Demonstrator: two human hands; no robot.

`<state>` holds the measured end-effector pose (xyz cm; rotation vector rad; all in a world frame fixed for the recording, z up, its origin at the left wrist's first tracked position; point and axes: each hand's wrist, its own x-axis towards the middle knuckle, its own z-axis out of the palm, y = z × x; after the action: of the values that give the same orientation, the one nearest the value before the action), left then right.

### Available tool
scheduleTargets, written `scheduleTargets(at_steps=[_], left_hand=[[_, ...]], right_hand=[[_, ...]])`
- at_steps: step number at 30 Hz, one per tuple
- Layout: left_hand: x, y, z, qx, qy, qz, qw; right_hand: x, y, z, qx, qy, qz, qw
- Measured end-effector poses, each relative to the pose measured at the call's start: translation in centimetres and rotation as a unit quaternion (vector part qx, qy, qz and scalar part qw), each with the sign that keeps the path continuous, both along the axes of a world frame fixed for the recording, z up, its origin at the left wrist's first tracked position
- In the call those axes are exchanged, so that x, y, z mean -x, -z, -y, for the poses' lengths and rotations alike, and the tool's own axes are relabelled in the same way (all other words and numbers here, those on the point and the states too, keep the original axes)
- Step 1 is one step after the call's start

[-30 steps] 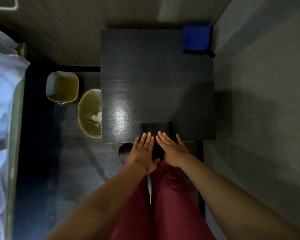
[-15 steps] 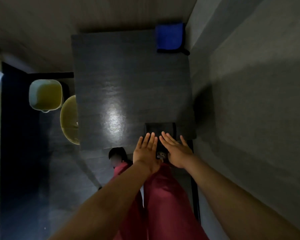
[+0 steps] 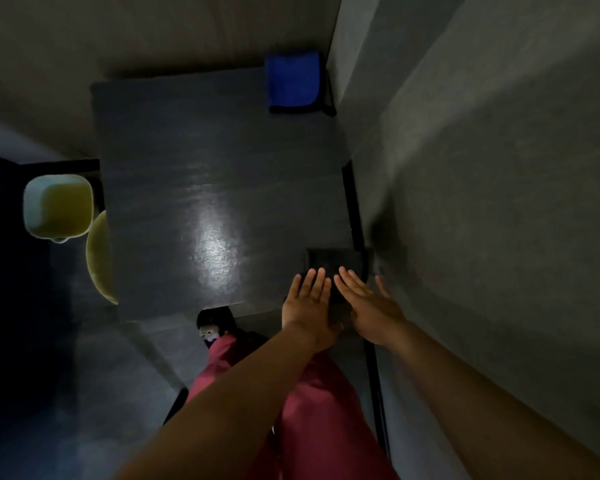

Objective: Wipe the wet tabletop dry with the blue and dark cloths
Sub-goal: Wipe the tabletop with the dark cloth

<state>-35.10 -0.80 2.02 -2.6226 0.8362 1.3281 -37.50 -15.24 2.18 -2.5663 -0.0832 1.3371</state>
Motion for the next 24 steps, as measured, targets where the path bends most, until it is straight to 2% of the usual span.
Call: scheduleTargets(at_steps=[6, 10, 17, 24], left_hand=[[0.2, 0.0, 2.2, -0.04, 0.015, 0.018, 0.999], [-0.4, 0.0, 2.5, -0.032, 0.011, 0.013, 0.999], [-1.8, -0.5, 3.9, -0.026, -0.024, 0.009, 0.999], [-4.2, -0.1, 3.5, -0.015, -0.032, 0.04, 0.999]], right_hand=[[1.0, 0.8, 1.1, 0.029, -0.009, 0.055, 0.998], [1.1, 0.8, 0.8, 0.052, -0.006, 0.073, 0.996], [-1.2, 1.2, 1.1, -0.015, 0.072, 0.076, 0.994], [-4.6, 1.4, 0.8, -0.008, 0.065, 0.082, 0.994]])
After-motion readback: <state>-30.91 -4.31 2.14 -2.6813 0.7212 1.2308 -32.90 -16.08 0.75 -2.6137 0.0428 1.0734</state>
